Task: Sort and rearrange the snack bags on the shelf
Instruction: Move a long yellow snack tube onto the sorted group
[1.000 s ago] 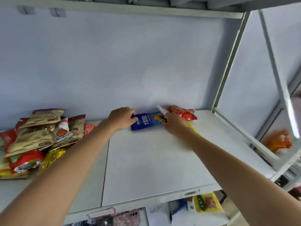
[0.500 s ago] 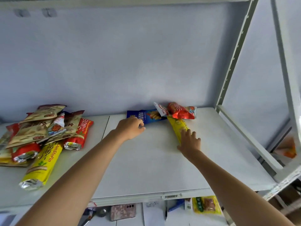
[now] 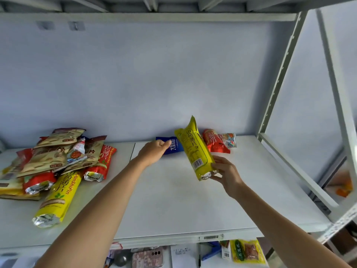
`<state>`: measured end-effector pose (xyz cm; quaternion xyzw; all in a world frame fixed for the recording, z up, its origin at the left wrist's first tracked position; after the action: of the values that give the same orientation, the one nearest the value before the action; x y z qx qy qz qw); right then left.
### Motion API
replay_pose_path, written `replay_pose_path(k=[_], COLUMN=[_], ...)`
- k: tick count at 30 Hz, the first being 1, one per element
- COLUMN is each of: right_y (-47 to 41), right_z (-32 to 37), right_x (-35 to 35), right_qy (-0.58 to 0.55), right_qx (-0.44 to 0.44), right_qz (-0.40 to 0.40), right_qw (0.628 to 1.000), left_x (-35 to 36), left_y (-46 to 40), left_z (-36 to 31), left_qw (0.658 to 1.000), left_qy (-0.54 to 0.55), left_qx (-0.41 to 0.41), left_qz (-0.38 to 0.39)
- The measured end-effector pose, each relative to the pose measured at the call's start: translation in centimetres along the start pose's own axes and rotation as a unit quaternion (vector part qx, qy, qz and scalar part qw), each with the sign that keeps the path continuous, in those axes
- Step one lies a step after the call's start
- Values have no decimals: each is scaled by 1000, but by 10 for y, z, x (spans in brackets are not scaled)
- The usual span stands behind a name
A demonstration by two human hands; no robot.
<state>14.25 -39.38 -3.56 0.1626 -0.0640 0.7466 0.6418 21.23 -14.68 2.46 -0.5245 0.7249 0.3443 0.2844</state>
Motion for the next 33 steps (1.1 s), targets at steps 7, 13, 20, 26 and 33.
replay_pose_path(k=[7, 13, 20, 26, 33], right_y=[18, 17, 32, 42, 37], right_z=[-7, 5, 38, 30, 30], right_x=[44, 38, 49, 61, 36], right_qy=[-106, -36, 420, 572, 423], right_qx=[-15, -8, -117, -40, -48], right_qz=[175, 158, -8, -36, -25], right_qw=[979, 987, 900, 819, 905], left_x=[-5, 0, -4, 16, 20], left_y=[20, 34, 48, 67, 105], left_z=[-21, -45, -75, -118, -125], left_qw=[905, 852, 900, 932, 938], left_qy=[417, 512, 395, 326, 329], left_qx=[42, 96, 36, -6, -14], left_qz=[70, 54, -180, -160, -107])
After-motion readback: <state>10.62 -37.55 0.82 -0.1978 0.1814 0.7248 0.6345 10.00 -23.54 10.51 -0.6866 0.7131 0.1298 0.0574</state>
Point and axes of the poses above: each hand's wrist, its own y-axis away from the middle knuckle, its own x-axis out of the palm, z = x × y, the point moved 5 cm from there along -y, towards the middle knuckle, and after that the axes turned 14 degrees about z, right-handed, at the moved point
